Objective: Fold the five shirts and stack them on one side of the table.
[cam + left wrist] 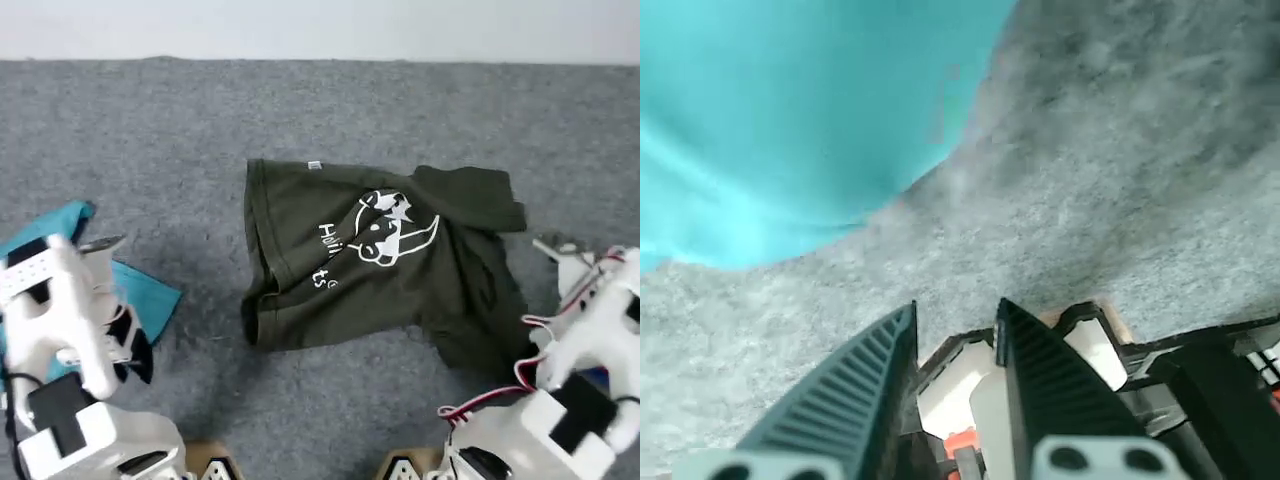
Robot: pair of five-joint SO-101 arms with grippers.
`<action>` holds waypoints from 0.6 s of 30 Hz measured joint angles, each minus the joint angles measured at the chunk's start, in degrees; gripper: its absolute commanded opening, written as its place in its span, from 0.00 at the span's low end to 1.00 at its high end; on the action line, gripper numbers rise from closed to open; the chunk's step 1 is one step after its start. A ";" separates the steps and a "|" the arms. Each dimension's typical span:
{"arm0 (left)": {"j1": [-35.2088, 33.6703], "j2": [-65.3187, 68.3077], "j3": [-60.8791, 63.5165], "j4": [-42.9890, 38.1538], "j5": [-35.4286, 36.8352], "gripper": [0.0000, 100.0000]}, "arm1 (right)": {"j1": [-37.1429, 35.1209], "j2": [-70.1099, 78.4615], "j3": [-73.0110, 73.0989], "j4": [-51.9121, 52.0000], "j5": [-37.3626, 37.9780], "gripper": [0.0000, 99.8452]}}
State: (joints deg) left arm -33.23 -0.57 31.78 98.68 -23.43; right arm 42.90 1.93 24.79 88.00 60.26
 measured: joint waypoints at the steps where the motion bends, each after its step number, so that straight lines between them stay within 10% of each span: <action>1: 1.93 0.00 0.00 0.00 0.00 0.12 | 1.05 0.00 0.79 -0.18 1.05 0.01; 18: 37.10 0.00 -11.78 0.00 19.25 0.28 | 2.90 0.00 1.32 -4.04 3.52 0.01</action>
State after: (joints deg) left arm 3.87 -0.57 20.00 98.68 -4.18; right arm 45.80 1.93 26.11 83.96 63.78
